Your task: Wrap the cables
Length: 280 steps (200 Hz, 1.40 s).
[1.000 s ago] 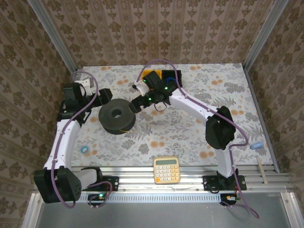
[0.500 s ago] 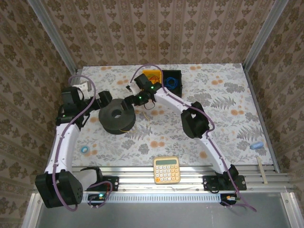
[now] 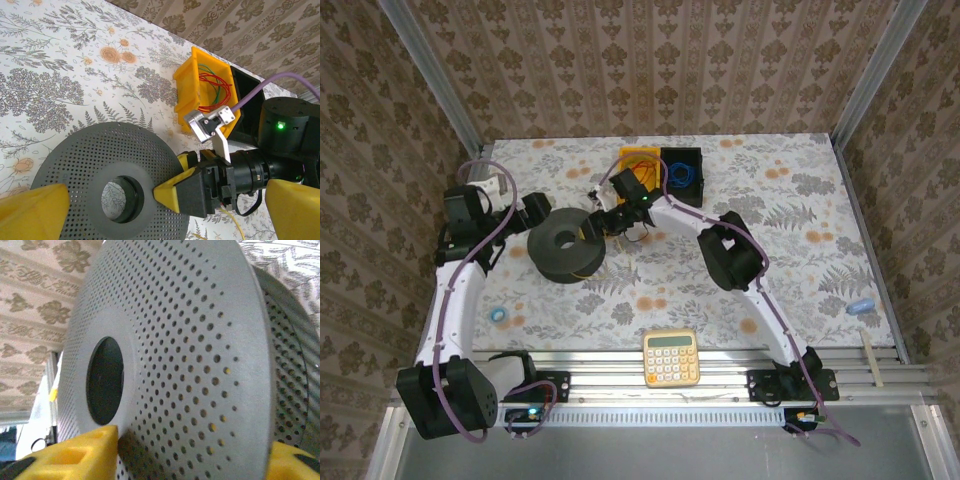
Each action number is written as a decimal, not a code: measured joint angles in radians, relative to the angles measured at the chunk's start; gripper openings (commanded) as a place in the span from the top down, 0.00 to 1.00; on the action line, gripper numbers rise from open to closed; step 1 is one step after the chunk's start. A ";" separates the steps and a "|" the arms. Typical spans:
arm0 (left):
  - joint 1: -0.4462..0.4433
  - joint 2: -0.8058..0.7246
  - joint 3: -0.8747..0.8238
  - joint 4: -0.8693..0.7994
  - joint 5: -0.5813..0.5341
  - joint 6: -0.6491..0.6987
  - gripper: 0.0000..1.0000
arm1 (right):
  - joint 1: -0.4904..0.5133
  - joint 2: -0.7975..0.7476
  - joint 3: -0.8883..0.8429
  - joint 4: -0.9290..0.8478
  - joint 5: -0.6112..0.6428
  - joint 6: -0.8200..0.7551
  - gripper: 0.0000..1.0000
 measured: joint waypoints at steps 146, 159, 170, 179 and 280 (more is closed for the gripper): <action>0.027 0.000 0.001 0.000 0.044 -0.001 0.00 | -0.195 -0.228 -0.558 0.989 -0.186 0.669 1.00; 0.038 0.000 0.001 0.000 0.059 -0.002 0.01 | -0.223 -0.228 -0.593 1.154 -0.197 0.789 1.00; 0.045 0.000 0.001 0.001 0.069 -0.002 0.02 | -0.239 -0.229 -0.612 1.256 -0.206 0.855 1.00; 0.048 0.001 0.001 0.003 0.082 -0.003 0.03 | -0.246 -0.235 -0.628 1.316 -0.209 0.889 1.00; 0.143 0.055 -0.139 0.376 0.358 -0.214 0.25 | -0.193 -0.466 -0.682 1.494 -0.342 0.985 1.00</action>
